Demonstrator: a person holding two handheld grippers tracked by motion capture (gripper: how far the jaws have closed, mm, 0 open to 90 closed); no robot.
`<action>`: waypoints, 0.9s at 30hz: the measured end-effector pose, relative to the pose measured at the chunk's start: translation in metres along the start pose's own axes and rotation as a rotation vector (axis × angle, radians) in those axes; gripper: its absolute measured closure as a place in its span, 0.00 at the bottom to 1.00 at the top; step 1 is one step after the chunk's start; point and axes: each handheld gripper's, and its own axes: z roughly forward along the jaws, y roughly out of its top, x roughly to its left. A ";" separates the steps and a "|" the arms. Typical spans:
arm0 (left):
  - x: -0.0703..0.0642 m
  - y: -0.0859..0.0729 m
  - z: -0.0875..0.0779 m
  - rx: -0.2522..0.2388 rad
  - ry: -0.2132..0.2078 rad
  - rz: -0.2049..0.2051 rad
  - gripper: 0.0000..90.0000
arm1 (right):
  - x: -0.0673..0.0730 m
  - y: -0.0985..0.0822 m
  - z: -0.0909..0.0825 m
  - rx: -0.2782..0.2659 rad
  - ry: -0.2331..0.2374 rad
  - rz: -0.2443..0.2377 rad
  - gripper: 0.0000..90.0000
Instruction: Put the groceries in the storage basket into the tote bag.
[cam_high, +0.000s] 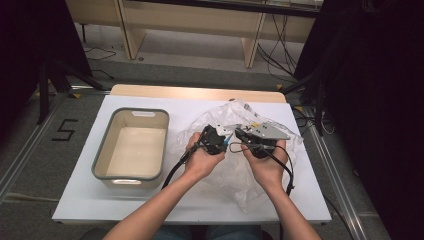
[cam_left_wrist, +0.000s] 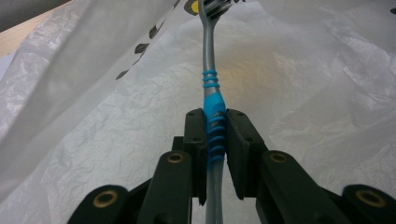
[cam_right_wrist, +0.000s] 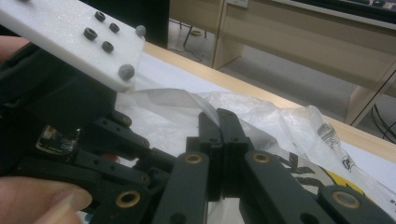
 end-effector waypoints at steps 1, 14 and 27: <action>0.000 0.000 0.000 0.000 0.000 0.000 0.87 | 0.000 0.000 0.000 0.000 0.000 0.000 1.00; 0.001 0.000 0.008 -0.022 0.029 0.011 0.87 | -0.001 0.000 -0.001 -0.001 -0.001 0.004 1.00; -0.002 -0.001 -0.005 -0.001 -0.012 0.014 0.63 | -0.002 -0.004 0.000 0.012 -0.003 0.004 1.00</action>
